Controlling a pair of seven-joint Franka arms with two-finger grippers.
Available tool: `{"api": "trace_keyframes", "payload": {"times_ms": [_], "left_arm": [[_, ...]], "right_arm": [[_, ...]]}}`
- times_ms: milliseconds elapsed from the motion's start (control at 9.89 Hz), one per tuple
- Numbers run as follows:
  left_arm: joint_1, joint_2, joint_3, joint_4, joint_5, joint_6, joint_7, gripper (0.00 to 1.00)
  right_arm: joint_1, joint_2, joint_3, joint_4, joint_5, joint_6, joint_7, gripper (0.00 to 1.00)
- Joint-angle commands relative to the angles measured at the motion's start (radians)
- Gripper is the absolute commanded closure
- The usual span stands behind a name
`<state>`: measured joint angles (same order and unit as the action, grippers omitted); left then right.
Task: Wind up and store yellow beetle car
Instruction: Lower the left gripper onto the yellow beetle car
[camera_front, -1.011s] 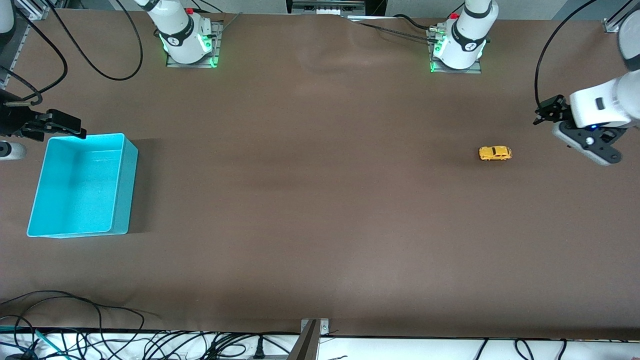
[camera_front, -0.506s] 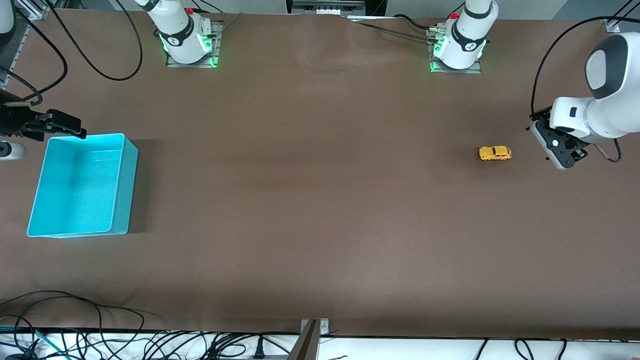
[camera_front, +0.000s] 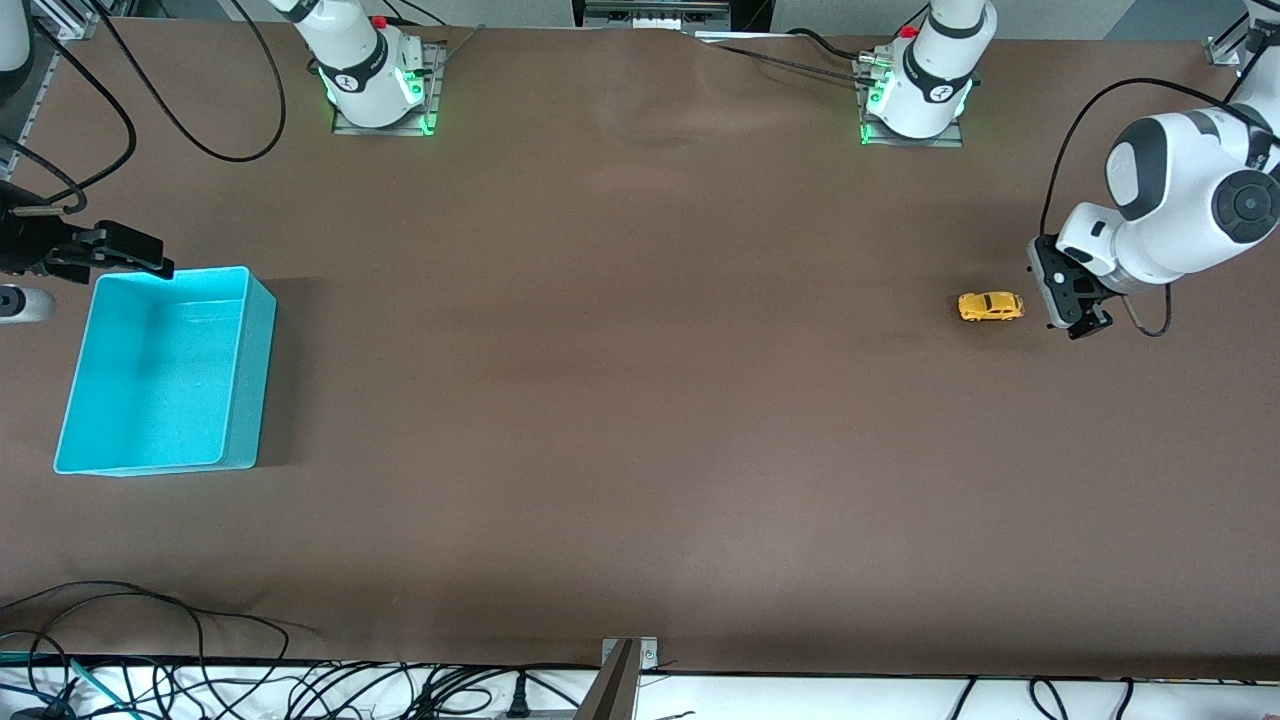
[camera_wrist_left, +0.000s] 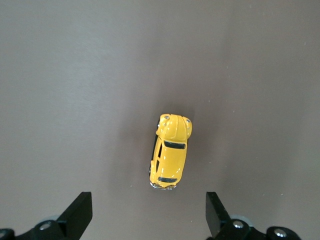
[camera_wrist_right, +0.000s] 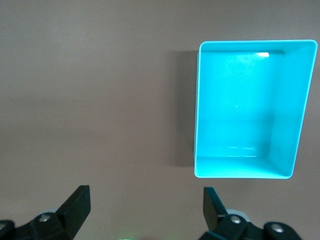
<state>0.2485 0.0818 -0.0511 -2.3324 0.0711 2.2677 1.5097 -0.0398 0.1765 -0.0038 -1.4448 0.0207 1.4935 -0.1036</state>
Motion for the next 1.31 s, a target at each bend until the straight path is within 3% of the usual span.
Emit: {"api": "trace_keyframes", "payload": {"times_ms": [0, 202, 404, 1112, 1213], "left_arm": [[0.023, 0.088, -0.007, 0.002, 0.021, 0.112, 0.133, 0.0], [0.046, 0.116, -0.009, -0.025, 0.019, 0.159, 0.142, 0.0], [0.049, 0.115, -0.009, -0.138, 0.004, 0.307, 0.138, 0.0], [0.049, 0.165, -0.019, -0.185, -0.013, 0.403, 0.129, 0.0], [0.049, 0.164, -0.021, -0.189, -0.014, 0.409, 0.129, 0.04]], "right_arm": [[0.0, 0.011, 0.004, 0.018, -0.007, 0.005, -0.001, 0.0], [0.003, 0.011, 0.004, 0.018, -0.015, 0.005, -0.002, 0.0], [-0.002, 0.012, 0.004, 0.014, -0.015, -0.001, -0.01, 0.0], [-0.011, 0.015, 0.004, 0.012, -0.013, 0.001, -0.002, 0.0], [-0.011, 0.014, 0.005, 0.015, -0.012, 0.004, -0.004, 0.0]]}}
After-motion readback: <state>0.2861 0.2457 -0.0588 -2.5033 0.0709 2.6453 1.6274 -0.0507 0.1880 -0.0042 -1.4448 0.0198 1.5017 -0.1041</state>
